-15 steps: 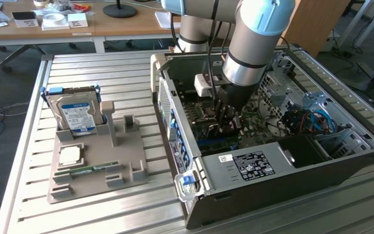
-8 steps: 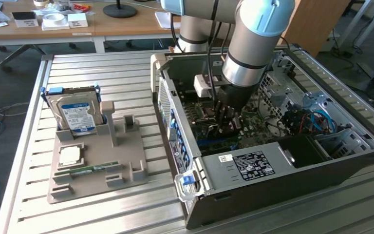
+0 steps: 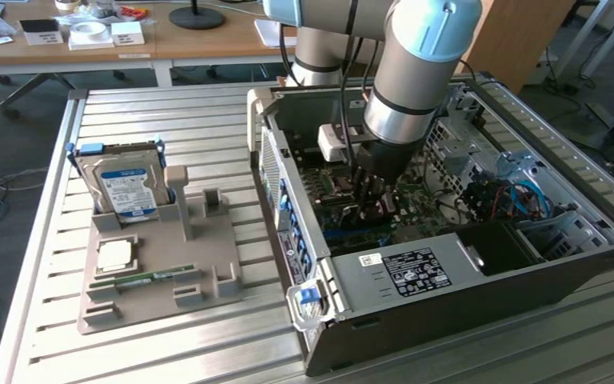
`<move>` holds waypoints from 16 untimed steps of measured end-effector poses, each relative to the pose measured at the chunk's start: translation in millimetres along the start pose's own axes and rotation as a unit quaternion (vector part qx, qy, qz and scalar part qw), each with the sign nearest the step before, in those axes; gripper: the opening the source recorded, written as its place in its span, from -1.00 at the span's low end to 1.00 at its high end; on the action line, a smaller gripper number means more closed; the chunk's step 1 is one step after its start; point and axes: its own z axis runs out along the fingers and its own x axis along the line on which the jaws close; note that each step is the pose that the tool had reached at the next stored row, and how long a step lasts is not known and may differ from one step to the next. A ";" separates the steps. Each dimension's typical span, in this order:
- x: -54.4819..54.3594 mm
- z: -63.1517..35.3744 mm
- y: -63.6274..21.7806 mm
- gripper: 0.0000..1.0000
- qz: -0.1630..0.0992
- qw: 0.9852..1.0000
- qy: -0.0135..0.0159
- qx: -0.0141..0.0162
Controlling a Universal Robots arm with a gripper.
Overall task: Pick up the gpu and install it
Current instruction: 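Insert the gpu into the slot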
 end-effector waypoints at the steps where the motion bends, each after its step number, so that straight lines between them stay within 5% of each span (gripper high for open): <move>1: 0.0 0.0 0.0 -0.46 0.000 1.000 0.000 0.000; 16: 0.1 0.7 2.6 -0.46 0.000 1.000 0.000 0.002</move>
